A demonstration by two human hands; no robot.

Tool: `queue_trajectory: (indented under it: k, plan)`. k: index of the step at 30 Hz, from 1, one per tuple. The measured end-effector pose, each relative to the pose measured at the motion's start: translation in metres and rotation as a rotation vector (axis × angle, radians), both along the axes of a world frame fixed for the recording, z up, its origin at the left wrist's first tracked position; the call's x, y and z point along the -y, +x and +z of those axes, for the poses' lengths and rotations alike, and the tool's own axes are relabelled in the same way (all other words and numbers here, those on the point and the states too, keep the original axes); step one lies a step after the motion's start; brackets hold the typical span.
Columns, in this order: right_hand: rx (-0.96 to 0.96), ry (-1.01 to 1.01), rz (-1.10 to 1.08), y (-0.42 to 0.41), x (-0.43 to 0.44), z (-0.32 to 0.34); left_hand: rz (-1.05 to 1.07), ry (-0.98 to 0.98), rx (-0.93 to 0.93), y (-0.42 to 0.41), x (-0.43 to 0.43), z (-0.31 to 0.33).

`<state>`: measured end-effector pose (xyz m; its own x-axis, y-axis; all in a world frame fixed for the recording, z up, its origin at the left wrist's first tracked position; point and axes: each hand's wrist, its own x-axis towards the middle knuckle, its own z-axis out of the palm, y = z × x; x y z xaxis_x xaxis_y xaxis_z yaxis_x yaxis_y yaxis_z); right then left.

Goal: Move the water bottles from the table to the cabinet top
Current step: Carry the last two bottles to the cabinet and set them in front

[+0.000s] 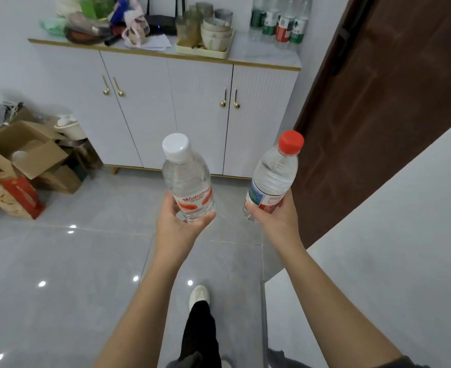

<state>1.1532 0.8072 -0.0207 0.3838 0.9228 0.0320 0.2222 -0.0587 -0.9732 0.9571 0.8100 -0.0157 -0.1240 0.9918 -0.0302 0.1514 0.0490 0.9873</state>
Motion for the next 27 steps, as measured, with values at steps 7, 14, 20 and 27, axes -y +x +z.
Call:
queue_trajectory:
  k: [7,14,20,27]
  plan:
    - [-0.042,0.042,-0.087,0.018,-0.099,-0.007,-0.104,0.003,-0.001,0.018,-0.112,0.000]
    - [-0.050,0.097,-0.156,0.025,-0.204,0.004,-0.209,-0.002,0.009,0.024,-0.230,0.016]
    - [-0.073,0.091,-0.211,0.032,-0.257,0.001,-0.244,-0.003,-0.021,0.034,-0.297,0.016]
    - [-0.053,0.097,-0.247,0.060,-0.325,-0.001,-0.262,0.009,-0.064,0.062,-0.366,0.012]
